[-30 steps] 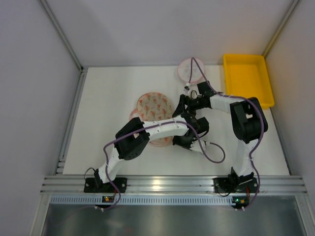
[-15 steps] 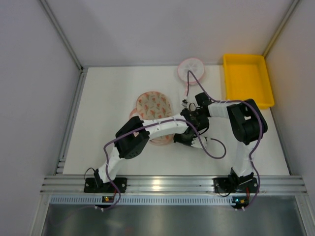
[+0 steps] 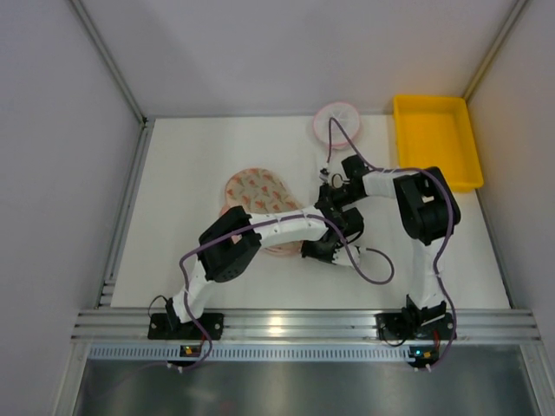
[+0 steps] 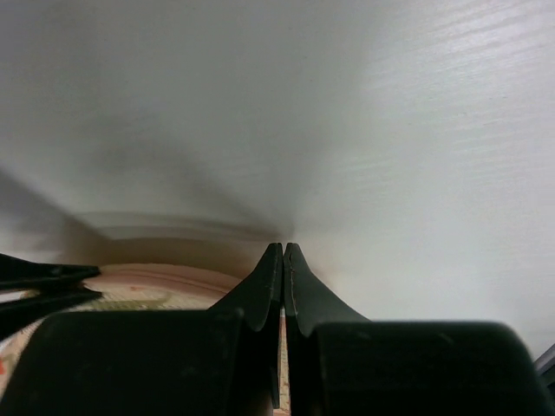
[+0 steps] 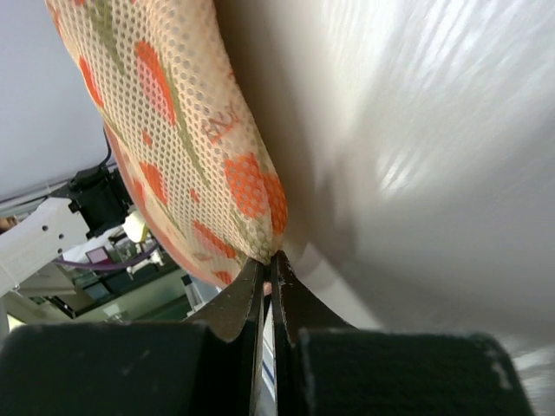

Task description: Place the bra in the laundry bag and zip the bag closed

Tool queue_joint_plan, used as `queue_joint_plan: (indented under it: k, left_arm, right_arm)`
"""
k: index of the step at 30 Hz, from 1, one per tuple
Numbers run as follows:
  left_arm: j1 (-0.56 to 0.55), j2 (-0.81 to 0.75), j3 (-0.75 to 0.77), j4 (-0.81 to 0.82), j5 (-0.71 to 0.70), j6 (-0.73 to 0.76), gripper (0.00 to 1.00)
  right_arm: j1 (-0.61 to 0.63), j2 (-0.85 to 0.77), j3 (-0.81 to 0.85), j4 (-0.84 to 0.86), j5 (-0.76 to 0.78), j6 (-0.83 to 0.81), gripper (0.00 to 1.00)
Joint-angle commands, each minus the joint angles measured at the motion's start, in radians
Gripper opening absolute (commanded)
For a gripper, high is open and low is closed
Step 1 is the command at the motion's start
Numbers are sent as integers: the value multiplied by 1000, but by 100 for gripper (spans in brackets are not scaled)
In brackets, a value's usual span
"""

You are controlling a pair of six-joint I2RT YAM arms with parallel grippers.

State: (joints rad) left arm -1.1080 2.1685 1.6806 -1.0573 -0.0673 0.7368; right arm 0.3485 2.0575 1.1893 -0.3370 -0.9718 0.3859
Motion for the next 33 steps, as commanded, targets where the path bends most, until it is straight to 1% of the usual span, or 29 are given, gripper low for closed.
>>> queue_joint_plan:
  k: [1,5,7,11,12,14,15,18,19,20,22,23,27,33]
  left_arm:
    - [-38,-76,-28,-18,63,-54,0]
    - [-46,-101,-62,-20,110,-74,0]
    - [-46,-108,-90,-18,112,-70,0]
    - [-44,-101,-79,-15,93,-73,0]
    - [-43,-95,-70,-15,87,-76,0]
    - [-36,-66,-29,-15,80,-83,0]
    - [-32,-58,-10,-15,80,-89,0]
    - [-20,-21,53,-12,78,-100,0]
    - [-16,-4,65,-9,78,-102,0]
    - [-12,1,88,-1,45,-102,0]
    - [-9,13,106,11,28,-100,0]
    - [-6,20,125,22,29,-102,0]
    - [0,36,160,49,26,-85,0]
    - [2,50,185,60,14,-66,0]
  right_arm:
    - [-36,24,95,21,47,-44,0]
    - [-42,68,174,6,71,-61,0]
    - [-42,81,199,10,74,-56,0]
    - [-37,66,228,23,90,-48,0]
    - [-36,61,243,-3,93,-65,12]
    - [-42,30,250,-83,99,-117,29]
    - [-45,14,242,-101,104,-133,49]
    - [-75,-42,205,-187,110,-188,62]
    - [-83,-51,196,-216,113,-203,64]
    - [-97,-71,169,-253,113,-228,64]
    - [-106,-86,132,-275,99,-249,63]
    - [-106,-98,83,-280,87,-255,62]
    - [-86,-109,-19,-197,-4,-205,56]
    - [-36,-88,-25,-166,-71,-167,51]
